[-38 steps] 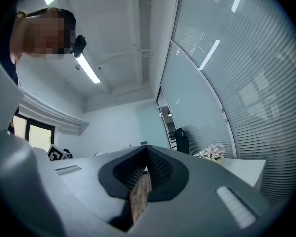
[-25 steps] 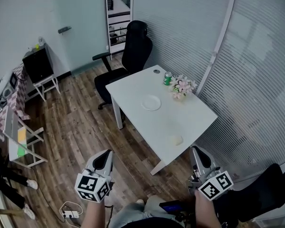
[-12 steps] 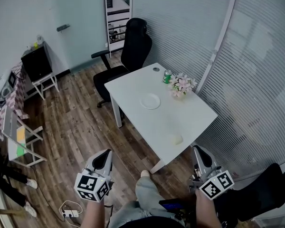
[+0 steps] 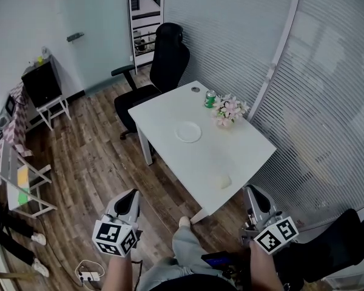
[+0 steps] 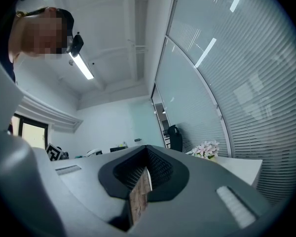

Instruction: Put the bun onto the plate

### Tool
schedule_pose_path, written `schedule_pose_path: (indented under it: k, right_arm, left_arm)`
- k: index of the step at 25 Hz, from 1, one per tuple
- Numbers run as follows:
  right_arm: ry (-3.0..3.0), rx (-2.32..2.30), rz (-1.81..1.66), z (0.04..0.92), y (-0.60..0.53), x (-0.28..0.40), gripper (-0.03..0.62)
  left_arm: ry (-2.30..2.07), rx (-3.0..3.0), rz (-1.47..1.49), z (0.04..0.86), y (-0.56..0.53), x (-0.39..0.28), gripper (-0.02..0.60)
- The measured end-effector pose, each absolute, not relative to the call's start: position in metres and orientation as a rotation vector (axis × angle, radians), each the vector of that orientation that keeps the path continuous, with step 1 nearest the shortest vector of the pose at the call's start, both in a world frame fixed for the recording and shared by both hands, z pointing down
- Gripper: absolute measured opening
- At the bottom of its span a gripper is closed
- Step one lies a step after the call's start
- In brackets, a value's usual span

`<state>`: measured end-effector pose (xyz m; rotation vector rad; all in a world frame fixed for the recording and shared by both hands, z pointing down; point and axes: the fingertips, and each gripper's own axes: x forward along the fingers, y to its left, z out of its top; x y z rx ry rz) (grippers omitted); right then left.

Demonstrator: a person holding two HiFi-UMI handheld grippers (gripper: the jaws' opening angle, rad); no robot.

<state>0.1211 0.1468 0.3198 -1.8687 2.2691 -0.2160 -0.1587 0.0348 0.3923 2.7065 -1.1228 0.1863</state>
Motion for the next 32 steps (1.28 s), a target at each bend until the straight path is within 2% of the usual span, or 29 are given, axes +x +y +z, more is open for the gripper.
schedule_pose_path:
  k: [6,32]
  right_arm:
    - [2.406,-1.889,-0.117,0.321,0.112,0.125,0.006]
    - [2.469,-1.815,-0.141,0.318,-0.063,0.212,0.006]
  left_arm:
    - [-1.124,2.708,0.185,0.394,0.005,-0.14,0.003]
    - [-1.201,2.648,0.222,0.389,-0.149,-0.064,0.003]
